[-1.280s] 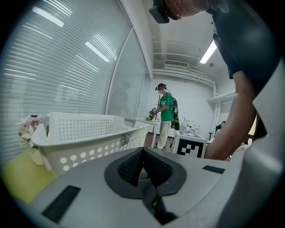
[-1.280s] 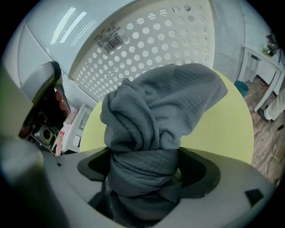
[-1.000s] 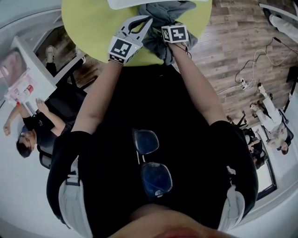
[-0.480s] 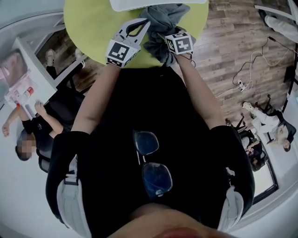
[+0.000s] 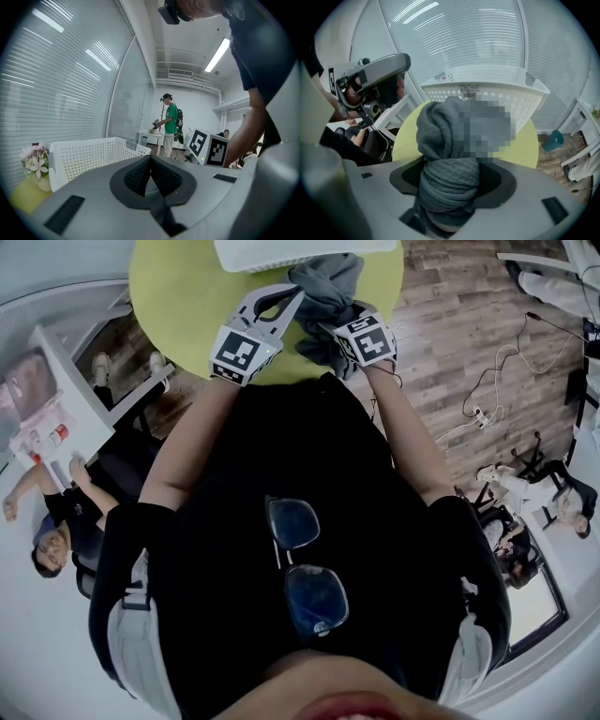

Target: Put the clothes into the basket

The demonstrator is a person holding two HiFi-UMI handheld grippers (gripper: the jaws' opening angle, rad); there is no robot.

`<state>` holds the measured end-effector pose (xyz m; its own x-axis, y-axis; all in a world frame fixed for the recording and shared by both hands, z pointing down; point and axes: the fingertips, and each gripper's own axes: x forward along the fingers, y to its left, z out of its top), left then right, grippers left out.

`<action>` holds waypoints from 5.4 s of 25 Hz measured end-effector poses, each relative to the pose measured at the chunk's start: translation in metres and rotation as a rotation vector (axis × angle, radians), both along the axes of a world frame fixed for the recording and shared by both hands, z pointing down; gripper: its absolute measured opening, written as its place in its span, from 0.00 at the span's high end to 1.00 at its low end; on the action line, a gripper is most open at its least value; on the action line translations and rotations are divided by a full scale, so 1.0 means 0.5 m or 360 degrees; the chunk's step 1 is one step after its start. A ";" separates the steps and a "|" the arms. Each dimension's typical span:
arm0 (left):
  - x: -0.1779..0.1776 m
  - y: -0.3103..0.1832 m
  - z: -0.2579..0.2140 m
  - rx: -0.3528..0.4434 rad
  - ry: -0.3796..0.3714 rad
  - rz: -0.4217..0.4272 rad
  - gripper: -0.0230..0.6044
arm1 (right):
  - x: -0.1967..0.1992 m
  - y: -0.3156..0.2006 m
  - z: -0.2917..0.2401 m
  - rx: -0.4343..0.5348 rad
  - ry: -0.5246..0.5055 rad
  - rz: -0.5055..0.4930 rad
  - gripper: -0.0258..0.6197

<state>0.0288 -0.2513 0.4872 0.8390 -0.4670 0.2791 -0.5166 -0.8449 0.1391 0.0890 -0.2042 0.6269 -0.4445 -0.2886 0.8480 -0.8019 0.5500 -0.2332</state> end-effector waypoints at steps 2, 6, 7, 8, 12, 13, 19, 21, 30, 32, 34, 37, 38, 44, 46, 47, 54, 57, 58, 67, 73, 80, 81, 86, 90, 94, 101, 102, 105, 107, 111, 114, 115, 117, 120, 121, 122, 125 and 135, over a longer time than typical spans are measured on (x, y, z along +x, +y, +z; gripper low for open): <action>0.010 0.002 -0.014 0.0013 0.0002 0.0016 0.95 | 0.006 0.003 -0.024 0.0025 0.0031 -0.0060 0.47; 0.026 0.008 -0.046 0.0033 -0.0025 0.0035 0.95 | 0.020 0.010 -0.066 0.0062 0.0072 -0.0165 0.47; 0.028 0.009 -0.056 0.0039 -0.0027 0.0039 0.95 | 0.022 0.011 -0.076 0.0067 0.0084 -0.0195 0.47; 0.030 0.011 -0.066 0.0046 -0.0026 0.0041 0.95 | 0.023 0.014 -0.088 0.0067 0.0100 -0.0228 0.47; 0.035 0.014 -0.094 0.0067 -0.0016 0.0036 0.95 | 0.027 0.022 -0.128 0.0072 0.0146 -0.0363 0.47; 0.034 0.013 -0.098 0.0071 -0.0009 0.0035 0.95 | 0.025 0.021 -0.137 0.0080 0.0146 -0.0397 0.47; 0.019 0.010 -0.140 0.0077 0.0017 0.0005 0.95 | 0.022 0.024 -0.207 0.0142 0.0207 -0.0609 0.47; 0.020 0.009 -0.163 0.0093 0.0019 -0.0002 0.95 | 0.026 0.019 -0.236 0.0180 0.0247 -0.0693 0.47; 0.021 -0.015 -0.250 0.0232 0.0008 -0.0043 0.95 | 0.034 -0.049 -0.363 0.0383 0.0378 -0.0978 0.47; 0.014 -0.024 -0.269 0.0243 0.0015 -0.0070 0.95 | 0.031 -0.069 -0.389 0.0427 0.0414 -0.1044 0.47; 0.008 -0.034 -0.288 0.0250 0.0029 -0.0096 0.95 | 0.027 -0.093 -0.413 0.0475 0.0459 -0.1107 0.47; -0.011 -0.050 -0.305 0.0272 0.0040 -0.0138 0.95 | 0.010 -0.129 -0.439 0.0550 0.0514 -0.1203 0.47; -0.017 -0.056 -0.309 0.0277 0.0045 -0.0152 0.95 | 0.003 -0.142 -0.447 0.0584 0.0534 -0.1232 0.47; -0.053 -0.092 -0.339 0.0294 0.0078 -0.0251 0.95 | -0.022 -0.229 -0.490 0.0789 0.0649 -0.1364 0.47; -0.061 -0.106 -0.340 0.0314 0.0072 -0.0280 0.95 | -0.028 -0.257 -0.495 0.0826 0.0667 -0.1371 0.47; -0.067 -0.113 -0.339 0.0326 0.0064 -0.0296 0.95 | -0.032 -0.270 -0.495 0.0851 0.0676 -0.1373 0.47; -0.106 -0.166 -0.300 0.0336 0.0053 -0.0422 0.95 | -0.080 -0.341 -0.472 0.1028 0.0712 -0.1419 0.47; -0.126 -0.187 -0.277 0.0332 0.0044 -0.0467 0.95 | -0.111 -0.359 -0.450 0.1071 0.0711 -0.1474 0.47; -0.132 -0.194 -0.269 0.0329 0.0040 -0.0478 0.95 | -0.119 -0.366 -0.440 0.1091 0.0720 -0.1501 0.47; -0.146 -0.232 -0.207 0.0273 -0.0004 -0.0500 0.95 | -0.151 -0.406 -0.339 0.1064 0.0729 -0.1640 0.47; -0.146 -0.253 -0.150 0.0213 -0.0013 -0.0501 0.95 | -0.162 -0.416 -0.259 0.0983 0.0728 -0.1674 0.47; -0.138 -0.281 -0.096 0.0153 -0.0062 -0.0501 0.95 | -0.160 -0.424 -0.171 0.0857 0.0697 -0.1685 0.47; -0.137 -0.283 -0.090 0.0146 -0.0067 -0.0497 0.95 | -0.161 -0.424 -0.160 0.0842 0.0693 -0.1687 0.47; -0.127 -0.308 -0.066 0.0126 -0.0089 -0.0502 0.95 | -0.159 -0.429 -0.115 0.0782 0.0681 -0.1706 0.47; -0.119 -0.328 -0.041 0.0092 -0.0121 -0.0492 0.95 | -0.156 -0.436 -0.077 0.0730 0.0663 -0.1703 0.47; -0.111 -0.341 -0.024 0.0073 -0.0129 -0.0489 0.95 | -0.151 -0.446 -0.042 0.0679 0.0645 -0.1695 0.47; -0.110 -0.354 -0.009 0.0073 -0.0099 -0.0477 0.95 | -0.153 -0.452 0.024 0.0601 0.0628 -0.1679 0.47; -0.111 -0.355 -0.008 0.0071 -0.0099 -0.0477 0.95 | -0.155 -0.452 0.033 0.0590 0.0621 -0.1673 0.47; -0.113 -0.359 -0.006 0.0062 -0.0091 -0.0486 0.95 | -0.155 -0.453 0.059 0.0557 0.0607 -0.1670 0.47; -0.114 -0.361 -0.004 0.0060 -0.0086 -0.0492 0.95 | -0.153 -0.458 0.078 0.0530 0.0606 -0.1672 0.47; -0.119 -0.367 -0.004 0.0070 -0.0082 -0.0496 0.95 | -0.153 -0.480 0.111 0.0486 0.0588 -0.1631 0.46; -0.116 -0.367 -0.009 0.0080 -0.0066 -0.0489 0.95 | -0.153 -0.482 0.132 0.0470 0.0596 -0.1625 0.46; -0.114 -0.366 -0.011 0.0088 -0.0069 -0.0480 0.95 | -0.155 -0.486 0.135 0.0466 0.0598 -0.1618 0.46; -0.111 -0.361 -0.015 0.0105 -0.0077 -0.0461 0.95 | -0.157 -0.498 0.144 0.0461 0.0607 -0.1587 0.43; -0.109 -0.355 -0.021 0.0106 -0.0059 -0.0463 0.95 | -0.155 -0.520 0.149 0.0460 0.0621 -0.1529 0.38; -0.110 -0.354 -0.021 0.0102 -0.0052 -0.0465 0.95 | -0.155 -0.527 0.144 0.0477 0.0626 -0.1516 0.37; -0.110 -0.354 -0.021 0.0100 -0.0049 -0.0462 0.95 | -0.155 -0.534 0.135 0.0499 0.0634 -0.1507 0.36; -0.115 -0.346 -0.017 0.0096 -0.0050 -0.0445 0.95 | -0.154 -0.528 0.111 0.0530 0.0653 -0.1520 0.36; -0.115 -0.322 -0.019 0.0121 -0.0082 -0.0452 0.95 | -0.124 -0.491 0.037 0.0577 0.0558 -0.1511 0.37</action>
